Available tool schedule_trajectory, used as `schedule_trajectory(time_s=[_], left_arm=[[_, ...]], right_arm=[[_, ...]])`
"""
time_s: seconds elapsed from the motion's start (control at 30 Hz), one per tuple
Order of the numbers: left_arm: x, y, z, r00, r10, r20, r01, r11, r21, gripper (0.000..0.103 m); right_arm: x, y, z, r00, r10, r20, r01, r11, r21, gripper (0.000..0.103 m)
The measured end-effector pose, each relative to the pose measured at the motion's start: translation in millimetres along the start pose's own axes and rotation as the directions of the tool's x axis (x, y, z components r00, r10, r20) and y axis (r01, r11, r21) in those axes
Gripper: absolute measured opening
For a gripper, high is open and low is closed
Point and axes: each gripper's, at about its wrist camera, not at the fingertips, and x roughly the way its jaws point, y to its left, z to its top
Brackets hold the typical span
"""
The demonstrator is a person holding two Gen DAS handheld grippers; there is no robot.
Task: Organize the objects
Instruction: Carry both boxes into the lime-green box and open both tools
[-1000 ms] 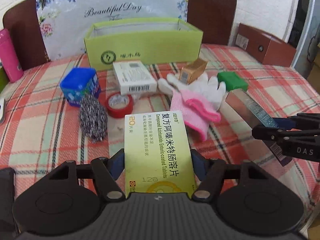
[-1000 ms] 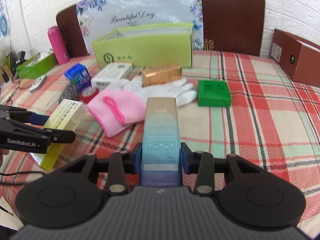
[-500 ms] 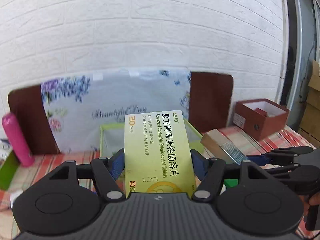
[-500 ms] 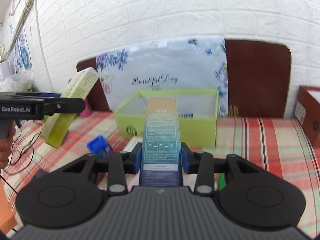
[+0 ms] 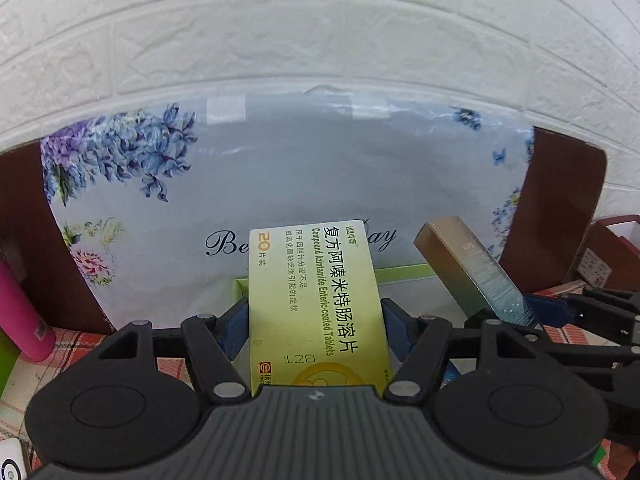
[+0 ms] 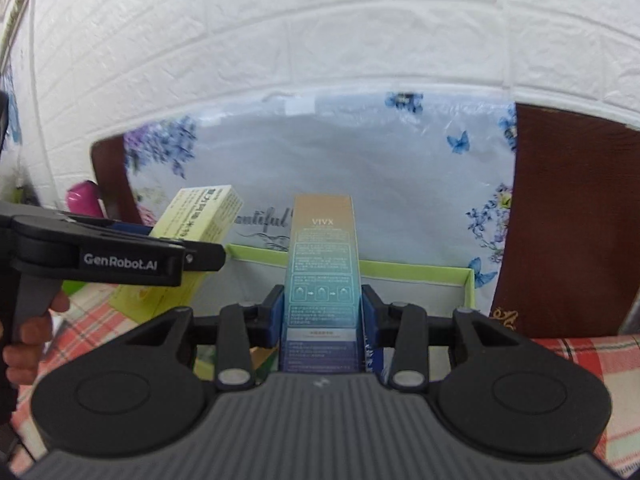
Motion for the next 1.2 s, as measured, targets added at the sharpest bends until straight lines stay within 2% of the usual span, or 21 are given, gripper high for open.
schedule_trajectory(time_s=[0.13,0.2,0.23,0.3,0.43,0.5,0.57,0.6,0.73,0.83,1.0,1.2], left_arm=[[23,9,-4,1.0,0.0,-0.016,0.0,1.0,-0.003,0.071],[31,11,-8,1.0,0.017,-0.014,-0.017,1.0,0.003,0.077],[34,12,-10,0.999,0.035,-0.025,-0.035,0.999,0.003,0.084],[35,17,-15,0.998,0.042,-0.036,-0.042,0.999,-0.013,0.085],[33,25,-20,0.998,0.028,-0.051,-0.031,0.998,-0.059,0.085],[27,26,-22,0.997,0.046,-0.055,-0.049,0.997,-0.063,0.085],[15,23,-21,0.998,0.051,-0.045,-0.053,0.997,-0.064,0.085],[6,18,-20,0.997,0.059,-0.04,-0.061,0.996,-0.06,0.085],[-30,-2,-19,0.993,0.11,-0.038,-0.112,0.993,-0.038,0.085],[-62,-12,-24,0.995,0.104,0.004,-0.103,0.994,-0.044,0.085],[-106,-27,-42,0.994,0.099,0.053,-0.097,0.994,-0.04,0.088],[-135,-43,-77,0.995,0.091,0.045,-0.09,0.995,-0.033,0.089]], right_arm=[[36,-1,-8,1.0,0.0,-0.016,0.0,1.0,-0.024,0.038],[49,1,-14,0.999,-0.02,-0.027,0.019,0.998,-0.055,0.039],[55,2,-18,0.999,-0.022,-0.04,0.019,0.996,-0.084,0.053],[60,6,-28,0.997,-0.048,-0.054,0.04,0.99,-0.132,0.074],[50,4,-35,0.998,-0.05,-0.036,0.044,0.988,-0.148,0.087],[42,1,-31,0.998,-0.053,-0.033,0.048,0.991,-0.127,0.089],[26,-1,-25,0.999,-0.042,-0.007,0.041,0.995,-0.096,0.096],[16,-2,-21,0.999,-0.034,0.01,0.035,0.996,-0.08,0.103],[-26,-6,-10,0.998,0.001,0.056,-0.001,1.0,0.0,0.103],[-59,-8,-12,0.996,0.015,0.09,-0.022,0.997,0.068,0.103],[-109,-4,-28,0.99,0.022,0.136,-0.037,0.994,0.104,0.103],[-157,5,-59,0.988,0.034,0.151,-0.054,0.99,0.133,0.103]])
